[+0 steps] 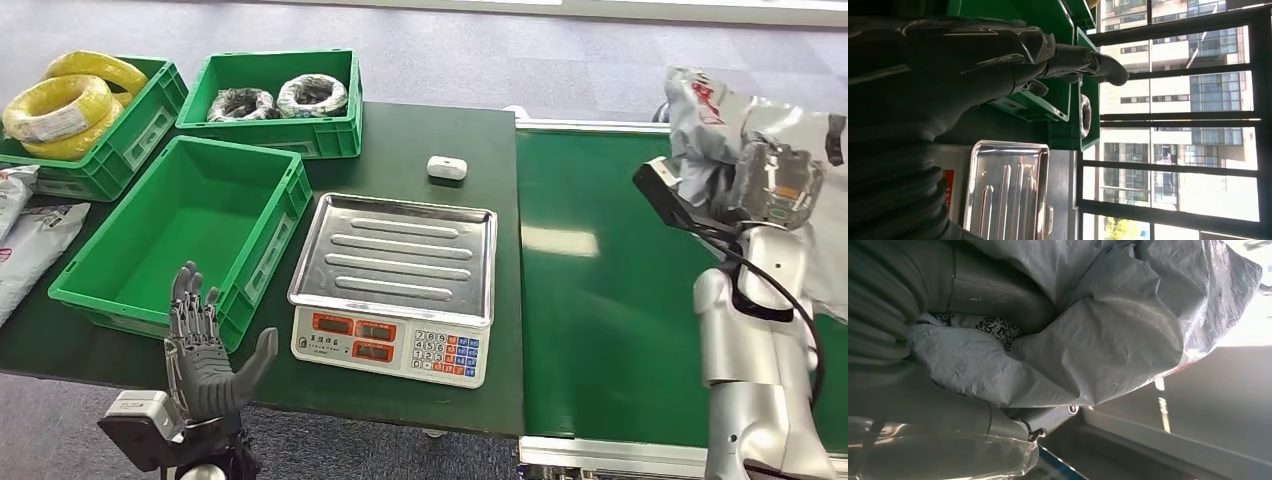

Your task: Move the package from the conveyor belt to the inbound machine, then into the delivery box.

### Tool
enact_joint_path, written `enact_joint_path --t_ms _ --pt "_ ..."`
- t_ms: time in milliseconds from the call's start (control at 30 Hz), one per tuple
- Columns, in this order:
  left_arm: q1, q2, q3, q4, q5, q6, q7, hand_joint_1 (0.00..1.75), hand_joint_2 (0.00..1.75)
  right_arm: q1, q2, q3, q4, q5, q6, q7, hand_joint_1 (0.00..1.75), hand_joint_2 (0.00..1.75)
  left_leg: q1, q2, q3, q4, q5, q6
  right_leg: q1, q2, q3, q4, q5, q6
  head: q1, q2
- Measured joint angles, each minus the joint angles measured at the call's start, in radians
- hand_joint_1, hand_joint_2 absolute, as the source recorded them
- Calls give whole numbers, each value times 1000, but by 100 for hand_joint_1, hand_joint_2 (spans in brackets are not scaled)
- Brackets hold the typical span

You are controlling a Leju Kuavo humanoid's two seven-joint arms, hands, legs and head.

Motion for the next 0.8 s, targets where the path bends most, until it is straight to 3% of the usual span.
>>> enact_joint_path --t_ms 200,533,700,800 --pt "-29 1 -23 35 14 6 0 0 175 -52 83 128 -26 29 -5 -7 175 175 0 -3 0 0 1 -1 0 -1 1 0 0 0 0 0" --pt "-78 2 -50 90 25 -12 0 0 175 -112 229 320 39 21 5 -97 175 175 1 -1 -1 0 1 -1 1 1 -1 1 0 0 0 0" --pt "-116 2 -51 125 42 -20 0 0 175 -125 320 414 72 -121 86 -307 175 175 1 6 0 0 0 -2 1 7 -3 1 2 -2 0 0" --pt "-132 -1 -52 142 44 -24 0 0 175 -114 393 521 79 -182 103 -315 175 175 2 5 0 0 0 -3 2 7 -5 1 1 -3 0 0"
